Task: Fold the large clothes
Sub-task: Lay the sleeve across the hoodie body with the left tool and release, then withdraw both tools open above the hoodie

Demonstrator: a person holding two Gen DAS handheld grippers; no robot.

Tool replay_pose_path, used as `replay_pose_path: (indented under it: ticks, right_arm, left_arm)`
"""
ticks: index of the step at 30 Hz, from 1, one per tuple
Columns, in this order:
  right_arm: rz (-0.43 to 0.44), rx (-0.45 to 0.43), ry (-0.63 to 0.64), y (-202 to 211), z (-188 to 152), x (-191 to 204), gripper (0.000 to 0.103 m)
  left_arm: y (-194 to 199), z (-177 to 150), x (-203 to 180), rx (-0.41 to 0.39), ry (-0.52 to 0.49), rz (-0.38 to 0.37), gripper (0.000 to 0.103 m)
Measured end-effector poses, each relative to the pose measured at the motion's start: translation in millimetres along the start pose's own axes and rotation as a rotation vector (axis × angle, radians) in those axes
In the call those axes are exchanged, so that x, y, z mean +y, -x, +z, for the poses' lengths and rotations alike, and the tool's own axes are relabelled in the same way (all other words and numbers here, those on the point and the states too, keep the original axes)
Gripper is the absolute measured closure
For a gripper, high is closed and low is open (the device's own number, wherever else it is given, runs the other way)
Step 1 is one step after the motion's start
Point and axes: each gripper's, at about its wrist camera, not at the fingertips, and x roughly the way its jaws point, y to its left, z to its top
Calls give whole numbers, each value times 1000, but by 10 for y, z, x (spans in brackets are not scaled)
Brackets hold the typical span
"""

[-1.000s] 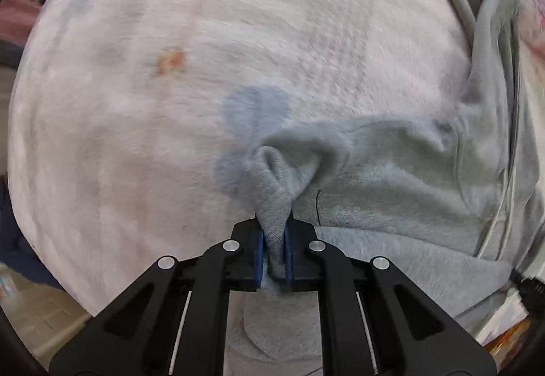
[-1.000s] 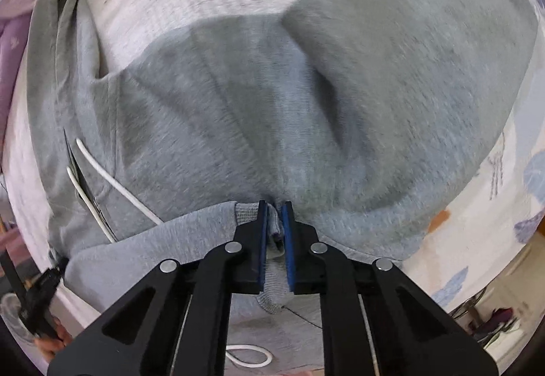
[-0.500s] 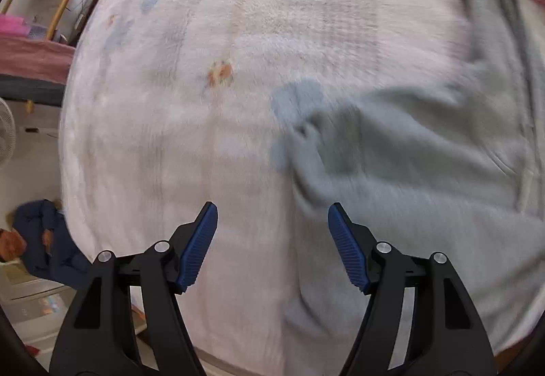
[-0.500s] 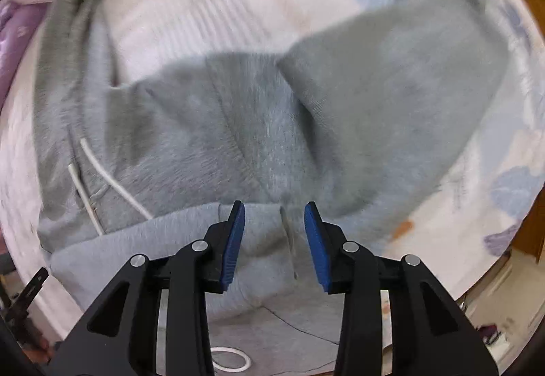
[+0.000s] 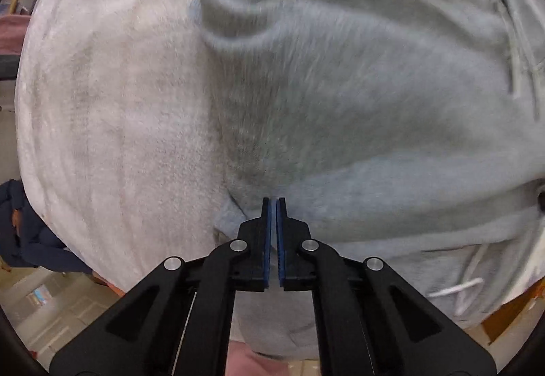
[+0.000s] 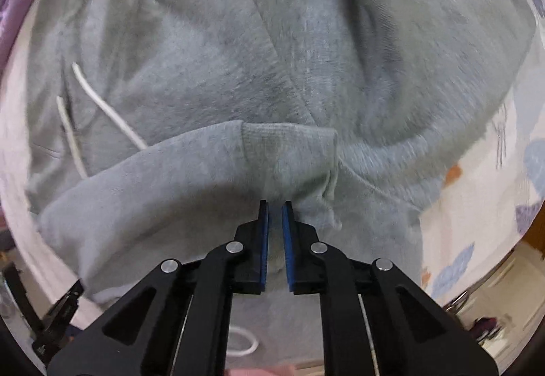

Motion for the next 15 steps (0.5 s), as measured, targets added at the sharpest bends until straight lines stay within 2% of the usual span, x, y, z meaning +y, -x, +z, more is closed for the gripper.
replay_pose_path:
  ticks: [1, 2, 3, 4, 5, 6, 7, 9, 12, 15]
  right_arm:
    - [20, -4, 1, 60, -23, 34, 93]
    - [52, -6, 2, 145, -49, 71, 91]
    - [84, 5, -7, 214, -68, 90, 72]
    - [108, 19, -20, 258, -174, 28, 30]
    - [133, 21, -38, 325, -231, -1, 16]
    - [148, -1, -52, 448, -230, -26, 11]
    - [163, -34, -56, 561, -236, -18, 11]
    - [175, -45, -15, 751, -250, 80, 11]
    - [158, -73, 22, 902, -370, 9, 11]
    - [168, -129, 33, 1034, -402, 16, 11]
  left_arm:
    - [107, 8, -8, -14, 2, 5, 79]
    - [213, 13, -26, -27, -1, 25, 45]
    - [299, 23, 9, -43, -4, 35, 35]
    - [425, 17, 2, -69, -7, 35, 34]
    - [546, 12, -13, -86, -6, 27, 34]
    - [614, 15, -24, -93, -2, 18, 34]
    - [739, 16, -26, -103, 10, -4, 34]
    - [1007, -175, -42, -128, 27, -37, 33]
    - [1136, -331, -188, -172, 23, -55, 33]
    - [1356, -387, -210, -173, 36, -136, 31]
